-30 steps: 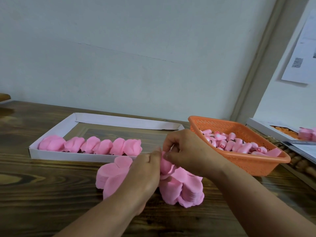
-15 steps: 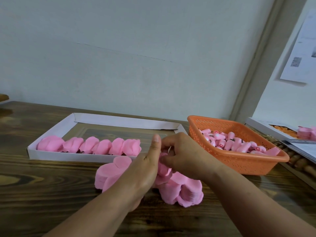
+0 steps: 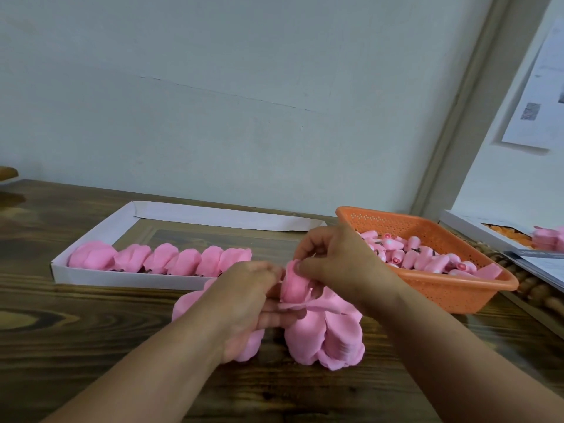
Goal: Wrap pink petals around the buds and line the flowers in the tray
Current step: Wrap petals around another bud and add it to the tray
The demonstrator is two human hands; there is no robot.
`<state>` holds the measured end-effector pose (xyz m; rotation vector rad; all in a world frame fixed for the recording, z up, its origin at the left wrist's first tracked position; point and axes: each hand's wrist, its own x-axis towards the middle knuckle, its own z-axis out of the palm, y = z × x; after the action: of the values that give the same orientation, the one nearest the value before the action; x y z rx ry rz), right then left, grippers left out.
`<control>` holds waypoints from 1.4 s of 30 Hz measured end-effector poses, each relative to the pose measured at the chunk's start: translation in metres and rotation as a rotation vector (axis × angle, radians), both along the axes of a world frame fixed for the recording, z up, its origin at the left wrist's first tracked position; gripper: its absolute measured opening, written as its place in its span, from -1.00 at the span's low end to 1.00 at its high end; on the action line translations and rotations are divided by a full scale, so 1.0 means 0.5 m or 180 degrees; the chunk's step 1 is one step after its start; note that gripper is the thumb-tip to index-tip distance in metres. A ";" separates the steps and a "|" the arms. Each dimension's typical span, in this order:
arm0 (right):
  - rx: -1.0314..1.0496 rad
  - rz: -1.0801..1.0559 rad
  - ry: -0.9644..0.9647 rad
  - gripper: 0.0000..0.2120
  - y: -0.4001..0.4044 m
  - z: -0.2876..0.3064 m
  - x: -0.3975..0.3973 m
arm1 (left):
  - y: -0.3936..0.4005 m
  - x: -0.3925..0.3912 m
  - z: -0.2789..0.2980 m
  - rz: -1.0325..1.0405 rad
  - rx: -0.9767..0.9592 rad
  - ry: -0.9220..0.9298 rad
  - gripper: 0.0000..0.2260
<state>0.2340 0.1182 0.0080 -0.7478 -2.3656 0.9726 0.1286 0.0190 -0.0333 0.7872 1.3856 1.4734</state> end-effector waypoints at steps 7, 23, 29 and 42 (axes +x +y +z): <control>-0.0190 0.0089 0.0178 -0.83 0.000 -0.007 0.002 | 0.002 -0.001 -0.006 -0.0019 0.0028 -0.0233 -0.85; -0.1010 0.0133 0.0600 -0.78 0.030 -0.006 0.012 | -0.011 -0.011 -0.008 -0.0067 0.0443 -0.0441 -0.77; -0.0981 0.0030 0.0655 -0.75 0.031 -0.007 0.011 | -0.013 -0.002 -0.027 -0.0233 0.0655 0.0135 -0.84; -0.0743 0.0362 0.0127 -0.78 0.009 -0.014 0.019 | -0.012 -0.005 -0.035 -0.0086 0.0426 0.0546 -0.97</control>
<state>0.2437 0.1227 0.0011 -0.6764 -2.3060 1.3165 0.1259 0.0129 -0.0508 1.0336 1.4070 1.5180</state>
